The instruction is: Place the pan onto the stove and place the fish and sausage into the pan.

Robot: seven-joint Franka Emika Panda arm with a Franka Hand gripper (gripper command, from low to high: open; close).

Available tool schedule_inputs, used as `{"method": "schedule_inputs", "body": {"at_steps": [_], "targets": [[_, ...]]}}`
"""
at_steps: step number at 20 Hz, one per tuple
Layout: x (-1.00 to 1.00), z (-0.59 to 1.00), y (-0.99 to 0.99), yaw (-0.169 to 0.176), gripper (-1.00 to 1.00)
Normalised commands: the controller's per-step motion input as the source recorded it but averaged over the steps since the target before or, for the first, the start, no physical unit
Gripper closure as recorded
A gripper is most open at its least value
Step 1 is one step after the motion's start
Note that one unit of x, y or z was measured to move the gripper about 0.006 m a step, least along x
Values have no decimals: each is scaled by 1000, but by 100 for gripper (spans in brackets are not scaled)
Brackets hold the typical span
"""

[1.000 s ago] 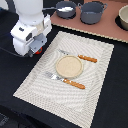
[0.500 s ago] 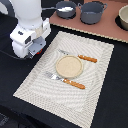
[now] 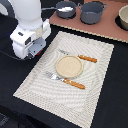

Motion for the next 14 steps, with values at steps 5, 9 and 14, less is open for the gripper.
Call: {"method": "schedule_inputs", "body": {"at_steps": [5, 9, 14], "targets": [[11, 943, 841, 0, 100], [-73, 572, 942, 0, 100], [-25, 396, 941, 0, 100]]}}
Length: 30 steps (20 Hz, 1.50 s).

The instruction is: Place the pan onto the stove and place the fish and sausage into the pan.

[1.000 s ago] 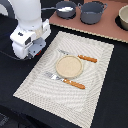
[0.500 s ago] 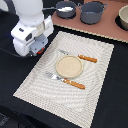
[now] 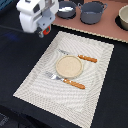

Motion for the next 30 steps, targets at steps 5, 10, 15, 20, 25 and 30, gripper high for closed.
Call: {"method": "schedule_inputs", "body": {"at_steps": [5, 10, 15, 20, 25, 30], "targets": [[9, 234, 975, 0, 100], [173, 223, 962, 0, 100], [233, 15, 942, 0, 100], [281, 59, 928, 0, 100], [328, 57, 873, -2, 100], [362, 5, 428, -17, 100]]}}
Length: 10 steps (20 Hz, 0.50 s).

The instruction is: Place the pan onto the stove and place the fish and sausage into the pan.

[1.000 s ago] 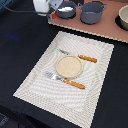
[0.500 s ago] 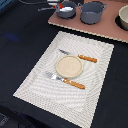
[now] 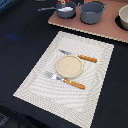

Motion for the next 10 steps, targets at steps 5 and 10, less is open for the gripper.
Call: {"method": "schedule_inputs", "body": {"at_steps": [5, 10], "targets": [[301, -4, 146, -33, -100], [169, 0, 328, -25, -100]]}}
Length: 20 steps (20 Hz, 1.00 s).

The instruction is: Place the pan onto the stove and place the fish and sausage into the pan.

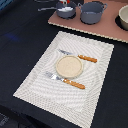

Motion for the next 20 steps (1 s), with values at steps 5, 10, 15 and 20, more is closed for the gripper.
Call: {"method": "schedule_inputs", "body": {"at_steps": [5, 10, 15, 20], "targets": [[84, 25, 409, -11, -100], [146, 540, 163, -28, -100], [217, 896, -639, -86, -100], [164, 673, -870, -19, -100]]}}
